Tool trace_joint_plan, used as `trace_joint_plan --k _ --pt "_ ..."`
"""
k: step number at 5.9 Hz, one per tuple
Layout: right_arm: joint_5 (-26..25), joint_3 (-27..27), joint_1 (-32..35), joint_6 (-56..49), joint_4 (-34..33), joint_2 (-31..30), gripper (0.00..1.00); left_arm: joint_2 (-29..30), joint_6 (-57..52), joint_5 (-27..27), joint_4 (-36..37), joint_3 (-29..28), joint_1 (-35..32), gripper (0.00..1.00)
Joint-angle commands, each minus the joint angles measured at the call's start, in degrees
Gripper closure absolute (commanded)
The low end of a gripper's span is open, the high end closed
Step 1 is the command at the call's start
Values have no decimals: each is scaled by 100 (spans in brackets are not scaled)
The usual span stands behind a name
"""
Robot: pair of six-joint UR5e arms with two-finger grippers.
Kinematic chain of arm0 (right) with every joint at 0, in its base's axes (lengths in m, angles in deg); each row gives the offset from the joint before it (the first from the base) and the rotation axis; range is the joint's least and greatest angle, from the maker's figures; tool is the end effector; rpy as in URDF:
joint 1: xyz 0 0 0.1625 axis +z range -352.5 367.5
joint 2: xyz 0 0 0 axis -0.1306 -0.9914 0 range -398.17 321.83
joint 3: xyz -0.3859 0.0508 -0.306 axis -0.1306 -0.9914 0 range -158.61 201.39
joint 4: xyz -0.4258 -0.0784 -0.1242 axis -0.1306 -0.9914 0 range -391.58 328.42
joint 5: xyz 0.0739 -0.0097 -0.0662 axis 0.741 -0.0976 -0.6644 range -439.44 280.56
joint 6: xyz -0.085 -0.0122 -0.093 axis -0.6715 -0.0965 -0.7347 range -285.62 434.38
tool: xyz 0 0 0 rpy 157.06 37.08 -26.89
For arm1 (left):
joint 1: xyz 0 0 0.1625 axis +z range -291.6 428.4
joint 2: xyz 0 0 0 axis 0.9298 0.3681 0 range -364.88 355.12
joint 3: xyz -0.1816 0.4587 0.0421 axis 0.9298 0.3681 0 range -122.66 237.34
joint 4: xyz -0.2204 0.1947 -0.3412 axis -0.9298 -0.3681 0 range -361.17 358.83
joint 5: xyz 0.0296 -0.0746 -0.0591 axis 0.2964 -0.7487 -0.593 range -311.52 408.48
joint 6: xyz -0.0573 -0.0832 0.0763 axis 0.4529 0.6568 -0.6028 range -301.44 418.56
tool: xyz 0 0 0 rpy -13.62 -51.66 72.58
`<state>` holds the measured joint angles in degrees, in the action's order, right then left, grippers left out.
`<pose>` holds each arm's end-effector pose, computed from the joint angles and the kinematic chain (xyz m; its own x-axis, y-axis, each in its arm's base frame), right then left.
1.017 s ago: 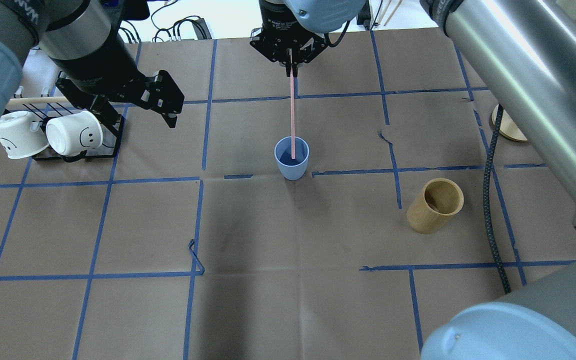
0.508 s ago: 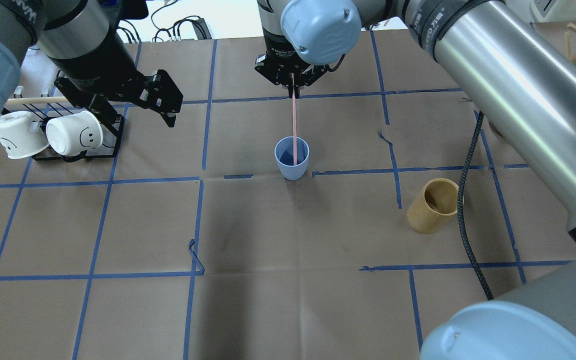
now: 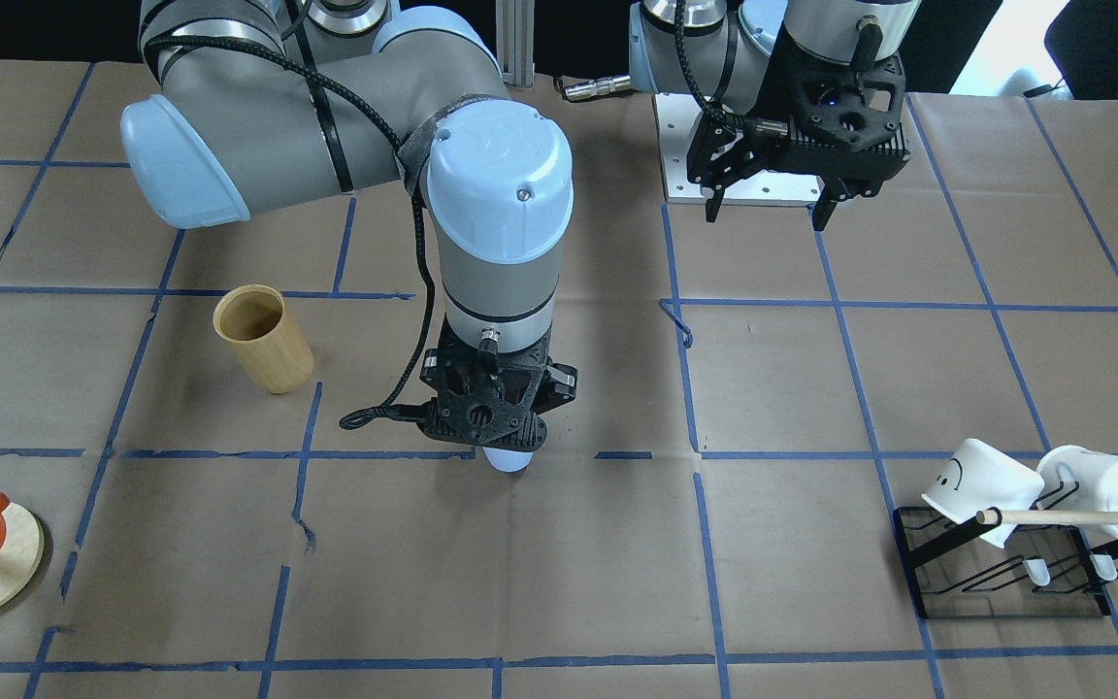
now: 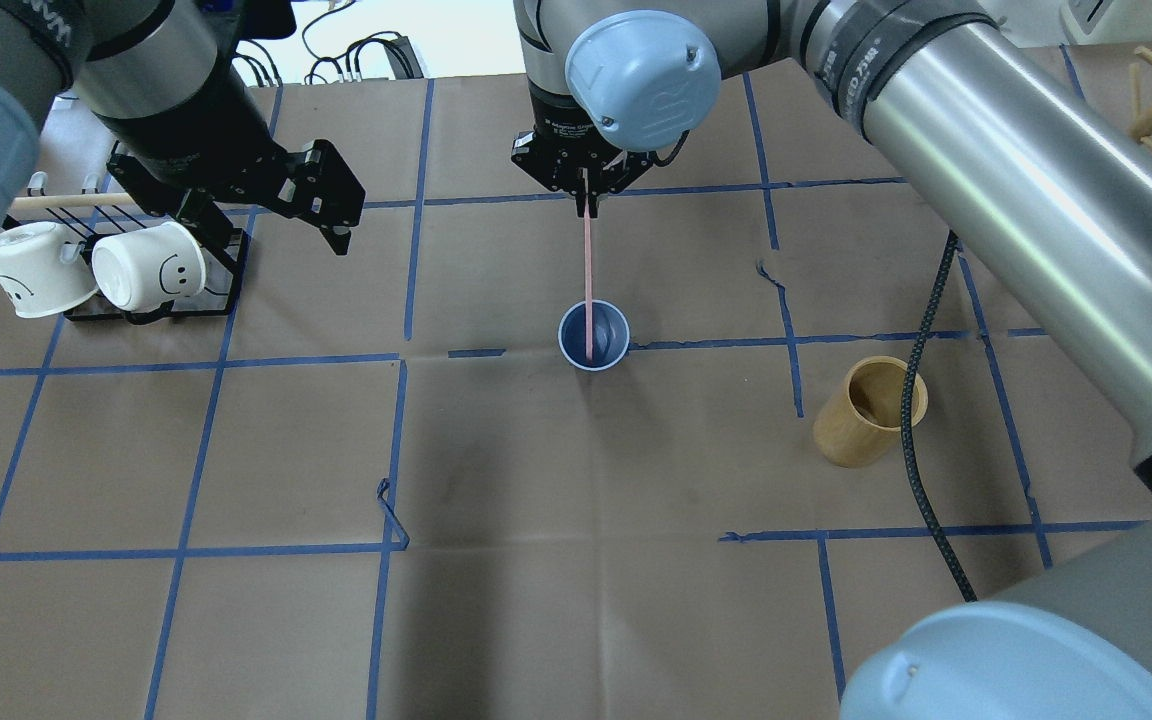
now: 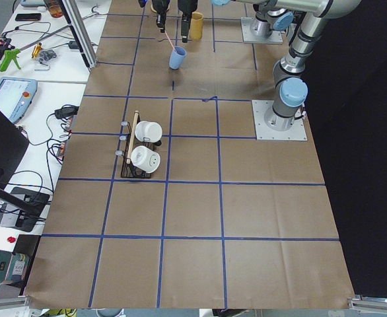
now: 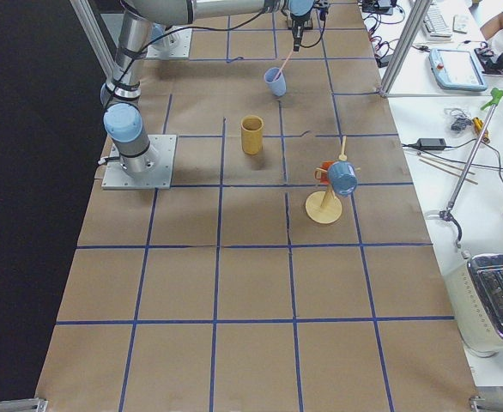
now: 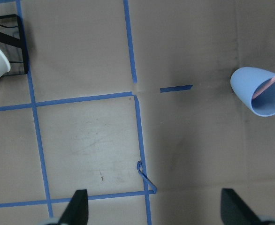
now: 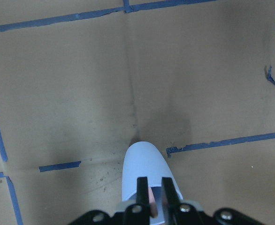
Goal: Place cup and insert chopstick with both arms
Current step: 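Lower the chopstick into the blue cup with the right gripper, then open the right gripper and lift it away from the chopstick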
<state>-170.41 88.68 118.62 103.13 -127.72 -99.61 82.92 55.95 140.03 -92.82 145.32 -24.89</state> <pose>0.3980 -0.6664 0.4274 -0.9910 0.1331 0.0126 0.1330 0.9910 -0.0125 -0.1592 -0.5071 0.5670 -0.9944 0.1015 -0.0290 0.1028 0.9937 -0.0437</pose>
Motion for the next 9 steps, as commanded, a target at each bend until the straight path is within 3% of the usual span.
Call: trace_joint_plan --k 1,5,8,9 --pt "44 -14 -28 -36 -54 1 0 8 41 -14 15 0 -22 1" --pt "10 -84 -203 -71 94 -200 0 9 33 3 24 18 -5 1" --pt "9 212 -1482 -1614 1813 -1454 0 9 24 12 7 18 -5 1" --pt "9 858 -1714 -1897 1949 -2033 0 9 33 21 -2 18 -5 1"
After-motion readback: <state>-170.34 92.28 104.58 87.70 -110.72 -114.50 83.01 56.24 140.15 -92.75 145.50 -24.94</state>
